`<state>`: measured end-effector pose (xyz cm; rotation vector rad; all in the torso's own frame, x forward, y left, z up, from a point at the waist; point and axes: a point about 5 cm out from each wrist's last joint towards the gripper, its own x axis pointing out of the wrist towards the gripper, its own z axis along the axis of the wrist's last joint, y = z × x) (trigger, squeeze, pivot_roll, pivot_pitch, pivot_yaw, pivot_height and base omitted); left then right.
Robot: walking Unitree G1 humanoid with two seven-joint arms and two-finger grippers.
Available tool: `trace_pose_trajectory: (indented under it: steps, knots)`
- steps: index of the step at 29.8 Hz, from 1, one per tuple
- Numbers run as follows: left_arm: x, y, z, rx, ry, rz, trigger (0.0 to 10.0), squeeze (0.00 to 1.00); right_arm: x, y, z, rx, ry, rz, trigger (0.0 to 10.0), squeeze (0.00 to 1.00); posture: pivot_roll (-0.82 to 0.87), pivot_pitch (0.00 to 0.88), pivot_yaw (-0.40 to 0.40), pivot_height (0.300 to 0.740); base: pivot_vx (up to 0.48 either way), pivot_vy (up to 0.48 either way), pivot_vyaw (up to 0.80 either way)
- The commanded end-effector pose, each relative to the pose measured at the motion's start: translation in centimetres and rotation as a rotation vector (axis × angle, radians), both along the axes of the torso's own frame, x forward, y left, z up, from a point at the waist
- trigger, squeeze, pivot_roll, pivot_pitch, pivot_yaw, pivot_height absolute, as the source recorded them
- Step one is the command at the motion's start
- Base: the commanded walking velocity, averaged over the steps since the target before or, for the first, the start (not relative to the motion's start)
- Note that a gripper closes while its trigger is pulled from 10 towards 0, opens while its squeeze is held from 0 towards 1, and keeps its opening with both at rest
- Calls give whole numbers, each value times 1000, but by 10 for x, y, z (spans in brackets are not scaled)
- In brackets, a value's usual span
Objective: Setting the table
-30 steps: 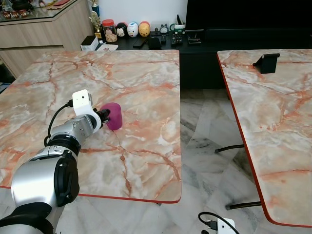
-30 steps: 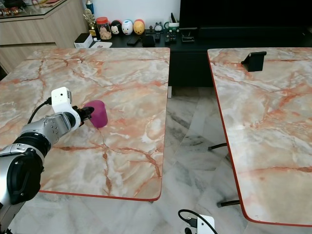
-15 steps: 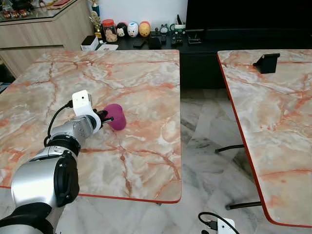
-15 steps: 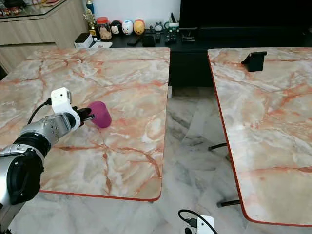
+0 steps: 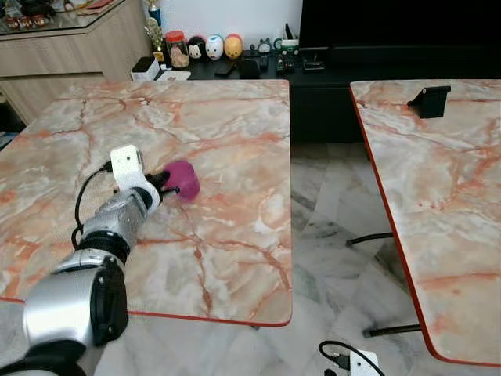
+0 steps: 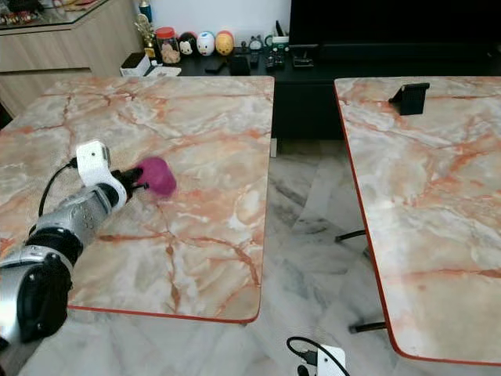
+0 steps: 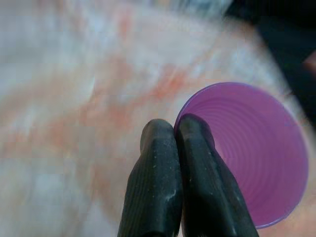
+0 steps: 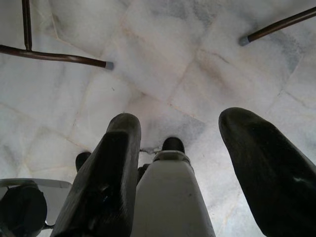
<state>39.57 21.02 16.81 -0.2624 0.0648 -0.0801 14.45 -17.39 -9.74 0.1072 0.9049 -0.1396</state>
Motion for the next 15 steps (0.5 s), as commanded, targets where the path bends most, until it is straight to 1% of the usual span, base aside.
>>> trace_pose_trajectory:
  steps: [1, 2, 3, 5, 7, 10, 13, 14, 15]
  knots:
    - [-4, 2, 8, 18, -113, -19, 10000, 0, -2, 0, -1, -3, 5, -3, 10000, 0, 19, 0, 65, 740, 0, 0, 0]
    - [-12, 5, 4, 36, -155, -12, 10000, 0, -2, -1, 0, -6, 3, -4, 10000, 0, 20, 0, 62, 740, 0, 0, 0]
    - [-14, 5, 3, 37, -168, -11, 10000, 0, -1, -1, 0, -7, 3, -4, 10000, 0, 20, 0, 60, 740, 0, 0, 0]
    - [-27, 12, -1, 93, -227, 15, 10000, 0, -1, -3, 0, -12, -1, 1, 10000, 0, 25, 0, 48, 740, 0, 0, 0]
    - [-28, 12, -2, 95, -233, 16, 10000, 0, -1, -4, 0, -12, -2, 0, 10000, 0, 25, 0, 48, 740, 0, 0, 0]
    - [-42, 11, -5, 177, -292, 20, 10000, 0, 0, -5, 1, -15, -7, -6, 10000, 0, 20, 0, 35, 740, 0, 0, 0]
    - [-64, 5, -11, 297, -361, 3, 10000, 0, 1, -8, 2, -18, -18, -15, 10000, 0, 16, 0, 22, 740, 0, 0, 0]
    - [-76, 3, -17, 331, -373, 11, 10000, 0, 1, -9, 2, -19, -22, -18, 10000, 0, 18, 0, 15, 740, 0, 0, 0]
    - [-76, 3, -17, 331, -373, 11, 10000, 0, 1, -9, 2, -19, -22, -18, 10000, 0, 18, 0, 15, 740, 0, 0, 0]
